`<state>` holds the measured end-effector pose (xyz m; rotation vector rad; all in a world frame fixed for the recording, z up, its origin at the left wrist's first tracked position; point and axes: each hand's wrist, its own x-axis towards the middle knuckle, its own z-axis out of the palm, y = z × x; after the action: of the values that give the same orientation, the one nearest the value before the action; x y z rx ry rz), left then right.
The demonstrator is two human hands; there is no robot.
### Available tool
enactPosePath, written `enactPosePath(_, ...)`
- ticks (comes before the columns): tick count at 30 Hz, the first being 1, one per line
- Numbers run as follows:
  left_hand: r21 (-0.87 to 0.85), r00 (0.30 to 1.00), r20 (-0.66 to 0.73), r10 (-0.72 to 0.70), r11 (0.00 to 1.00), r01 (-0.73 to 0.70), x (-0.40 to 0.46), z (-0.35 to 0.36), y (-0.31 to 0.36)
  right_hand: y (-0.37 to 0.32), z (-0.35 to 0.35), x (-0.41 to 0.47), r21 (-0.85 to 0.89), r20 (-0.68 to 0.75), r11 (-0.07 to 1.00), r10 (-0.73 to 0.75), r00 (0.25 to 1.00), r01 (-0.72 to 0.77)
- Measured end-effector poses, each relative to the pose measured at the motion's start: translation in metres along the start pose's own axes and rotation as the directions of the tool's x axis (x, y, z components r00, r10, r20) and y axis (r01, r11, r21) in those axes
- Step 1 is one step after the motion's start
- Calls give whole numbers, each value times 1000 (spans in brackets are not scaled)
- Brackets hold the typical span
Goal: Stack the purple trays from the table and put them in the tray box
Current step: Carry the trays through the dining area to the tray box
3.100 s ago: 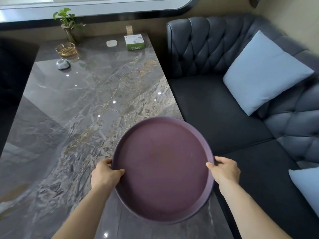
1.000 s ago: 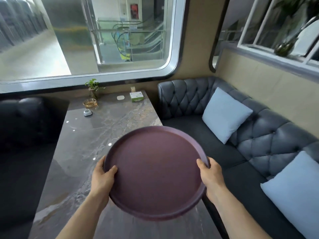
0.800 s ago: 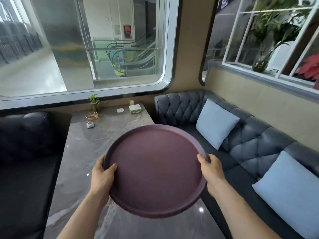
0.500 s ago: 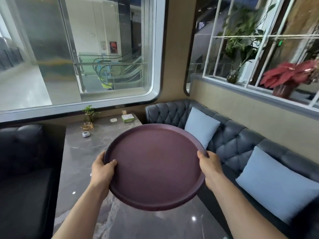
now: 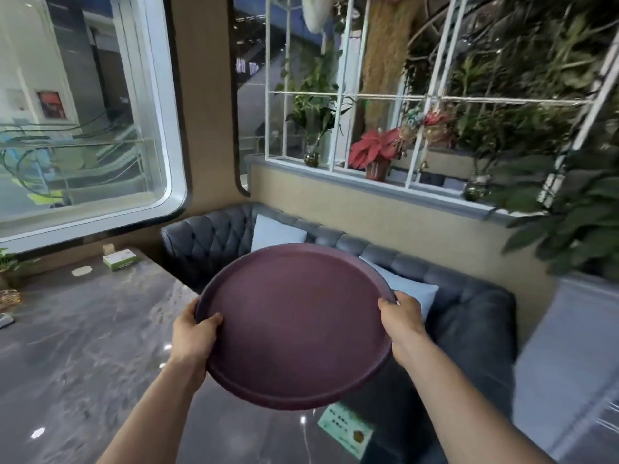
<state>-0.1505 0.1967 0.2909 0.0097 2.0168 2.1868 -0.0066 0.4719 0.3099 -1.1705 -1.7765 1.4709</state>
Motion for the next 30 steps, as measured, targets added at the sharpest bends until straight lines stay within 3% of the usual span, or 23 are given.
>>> enactPosePath(8, 13, 951, 307, 19, 1000, -25, -65, 143, -7, 30, -175, -14, 62, -322, 998, 52, 945, -34)
enactPosePath(14, 19, 851, 526, 8, 1000, -21, -167, 244, -19, 60, -317, -70, 114, -602, 993, 96, 793, -34)
enactPosePath(20, 49, 718, 696, -7, 998, -38, -294, 321, -29, 103, -457, -144, 164, -729, 984, 167, 664, -67)
enactPosePath(24, 60, 593, 805, -26, 998, -37, -384, 364, -39, 138, -543, -202, 197, -806, 977, 210, 553, -84)
enactPosePath(30, 62, 420, 907, -26, 996, -71, -524, 422, -52, 174, -648, -299, 266, -901, 962, 268, 341, -55)
